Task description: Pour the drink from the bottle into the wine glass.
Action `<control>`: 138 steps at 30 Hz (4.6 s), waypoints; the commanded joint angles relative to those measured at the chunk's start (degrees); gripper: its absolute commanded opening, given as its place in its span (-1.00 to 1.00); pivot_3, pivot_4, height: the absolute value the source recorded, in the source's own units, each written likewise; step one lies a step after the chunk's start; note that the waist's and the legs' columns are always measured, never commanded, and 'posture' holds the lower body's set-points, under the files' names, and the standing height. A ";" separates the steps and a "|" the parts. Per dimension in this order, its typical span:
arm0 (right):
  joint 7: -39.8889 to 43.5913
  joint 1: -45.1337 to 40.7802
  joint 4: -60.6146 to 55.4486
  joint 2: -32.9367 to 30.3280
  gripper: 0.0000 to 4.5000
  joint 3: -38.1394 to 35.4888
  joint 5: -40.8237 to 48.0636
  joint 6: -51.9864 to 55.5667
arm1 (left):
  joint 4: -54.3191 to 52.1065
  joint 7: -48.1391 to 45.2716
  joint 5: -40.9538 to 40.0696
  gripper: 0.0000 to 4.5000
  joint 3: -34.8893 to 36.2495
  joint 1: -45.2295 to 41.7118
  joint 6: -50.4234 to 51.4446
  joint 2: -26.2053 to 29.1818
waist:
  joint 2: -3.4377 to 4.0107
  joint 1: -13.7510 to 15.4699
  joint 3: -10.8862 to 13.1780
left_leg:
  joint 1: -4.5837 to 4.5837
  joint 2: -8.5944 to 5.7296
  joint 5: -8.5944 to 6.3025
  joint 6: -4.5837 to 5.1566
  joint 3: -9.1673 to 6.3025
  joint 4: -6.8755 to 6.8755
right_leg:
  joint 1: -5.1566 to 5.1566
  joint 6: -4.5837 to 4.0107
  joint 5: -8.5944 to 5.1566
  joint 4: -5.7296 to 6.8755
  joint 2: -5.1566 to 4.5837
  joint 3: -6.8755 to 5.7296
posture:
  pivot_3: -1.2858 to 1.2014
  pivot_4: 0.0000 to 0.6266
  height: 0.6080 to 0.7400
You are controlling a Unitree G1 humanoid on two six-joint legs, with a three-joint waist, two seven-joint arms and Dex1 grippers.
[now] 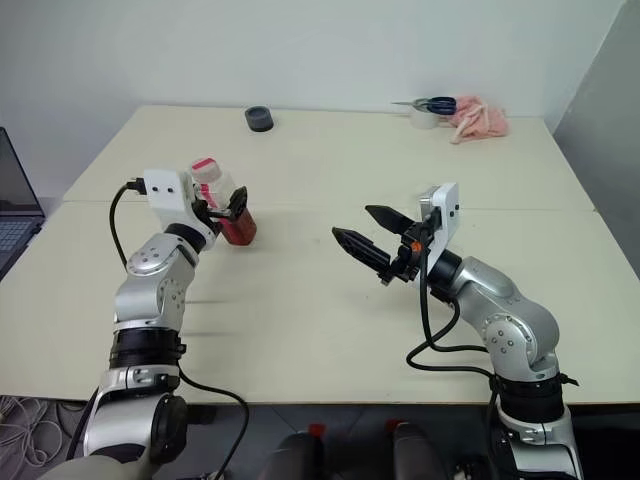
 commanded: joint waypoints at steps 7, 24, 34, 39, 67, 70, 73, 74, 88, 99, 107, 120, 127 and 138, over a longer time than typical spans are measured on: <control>-2.13 -0.45 -2.67 0.21 1.00 -2.08 2.57 0.02 | 8.88 -1.97 0.57 0.45 -0.05 -4.29 -8.04 0.96 | 0.00 -0.09 0.00 | -0.14 0.00 0.00 0.00 0.05 -0.03 | -0.22 -0.01 0.01 0.04 -0.01 0.08 | 0.03 -0.52 1.00; -2.79 -3.74 -0.63 -1.33 1.00 1.64 -4.38 -2.27 | -2.66 -4.99 -2.06 -0.19 -2.91 -2.89 -1.90 -1.06 | -0.01 -0.08 0.01 | -0.23 -0.01 0.00 0.00 0.04 -0.01 | -0.30 -0.01 0.01 0.07 -0.02 0.08 | 0.03 -0.52 1.00; -3.99 -12.54 3.64 1.20 1.00 2.67 -7.87 -2.26 | -21.43 -15.13 -9.52 -0.19 -10.80 -0.72 14.04 -3.76 | -0.01 -0.17 0.00 | -0.46 -0.01 0.02 -0.03 0.16 0.00 | -0.60 -0.02 0.02 0.12 -0.02 0.23 | 0.03 -0.52 1.00; -3.85 -13.06 4.34 1.71 1.00 2.69 -8.49 -2.77 | -24.12 -17.11 -10.88 -0.19 -11.49 -0.06 17.40 -3.32 | -0.01 -0.30 0.01 | -0.66 0.01 0.13 -0.21 0.23 0.02 | -0.84 -0.02 0.02 0.17 0.00 0.27 | 0.03 -0.52 1.00; -3.88 -13.46 4.14 2.97 1.00 2.40 -9.94 -3.21 | -27.81 -19.50 -10.73 -0.19 -12.79 3.68 19.58 -2.30 | -0.01 -0.17 0.01 | -0.70 0.00 0.12 -0.18 0.23 0.05 | -0.85 -0.03 0.03 0.18 -0.01 0.27 | 0.03 -0.52 1.00; -4.10 -13.04 4.03 2.69 1.00 2.25 -10.21 -3.28 | -25.73 -16.35 -8.45 -0.19 -11.52 3.73 17.81 -2.18 | -0.01 -0.17 0.01 | -0.70 0.00 0.12 -0.18 0.24 0.06 | -0.85 -0.03 0.03 0.18 -0.02 0.27 | 0.03 -0.52 1.00; -4.56 -11.60 3.44 2.16 1.00 1.82 -10.49 -3.08 | -21.75 -8.16 -4.63 -0.19 -7.91 4.18 14.67 -2.02 | -0.01 -0.24 0.00 | -0.67 0.01 0.11 -0.17 0.25 0.06 | -0.85 -0.03 0.03 0.19 -0.01 0.29 | 0.03 -0.52 1.00; -4.69 -11.22 3.22 2.04 1.00 1.71 -10.52 -3.02 | -20.66 -4.95 -3.54 -0.19 -6.75 4.16 14.13 -2.27 | -0.01 -0.28 0.00 | -0.66 0.02 0.08 -0.11 0.24 0.06 | -0.85 -0.02 0.03 0.20 -0.01 0.29 | 0.03 -0.52 1.00; -5.89 -9.66 1.83 1.71 1.00 1.04 -9.80 -2.09 | -19.32 9.16 0.05 -0.19 -1.79 7.46 8.78 -6.60 | -0.02 0.00 0.00 | -0.75 -0.07 0.03 -0.02 0.23 0.13 | -0.86 0.03 0.08 0.19 -0.12 0.27 | 0.03 -0.52 1.00; -5.46 -9.31 1.59 1.28 1.00 1.02 -9.87 -1.71 | -17.56 10.29 0.42 0.63 -1.91 8.57 6.20 -6.96 | -0.02 -0.09 0.00 | -0.72 -0.05 0.05 0.01 0.26 0.13 | -0.86 0.05 0.10 0.22 -0.07 0.30 | 0.03 -0.52 1.00; -5.59 -9.24 1.53 1.18 1.00 1.03 -9.75 -1.53 | -18.50 9.81 0.16 0.99 -2.48 8.52 6.22 -7.42 | -0.02 -0.08 0.00 | -0.72 -0.05 0.05 0.01 0.26 0.13 | -0.85 0.06 0.10 0.23 -0.08 0.29 | 0.03 -0.52 1.00; -5.73 -8.92 1.56 1.45 1.00 1.16 -9.81 -1.61 | -21.13 8.43 2.86 0.99 -4.83 8.66 3.56 -5.97 | -0.01 -0.07 -0.01 | -0.72 -0.06 0.05 0.01 0.30 0.14 | -0.86 0.07 0.11 0.22 -0.08 0.32 | 0.03 -0.52 1.00; -5.86 -8.80 1.52 1.55 1.00 1.17 -9.85 -1.58 | -20.96 8.43 3.33 0.99 -4.87 8.63 3.33 -6.06 | -0.01 -0.07 -0.01 | -0.72 -0.05 0.05 0.02 0.30 0.14 | -0.85 0.07 0.11 0.23 -0.08 0.32 | 0.03 -0.52 1.00; -6.12 -8.71 1.32 1.54 1.00 1.11 -9.74 -1.32 | -21.17 8.50 3.29 0.45 -4.79 9.17 3.80 -6.18 | -0.02 -0.07 -0.01 | -0.72 -0.05 0.06 0.02 0.29 0.14 | -0.86 0.07 0.11 0.23 -0.08 0.32 | 0.03 -0.52 1.00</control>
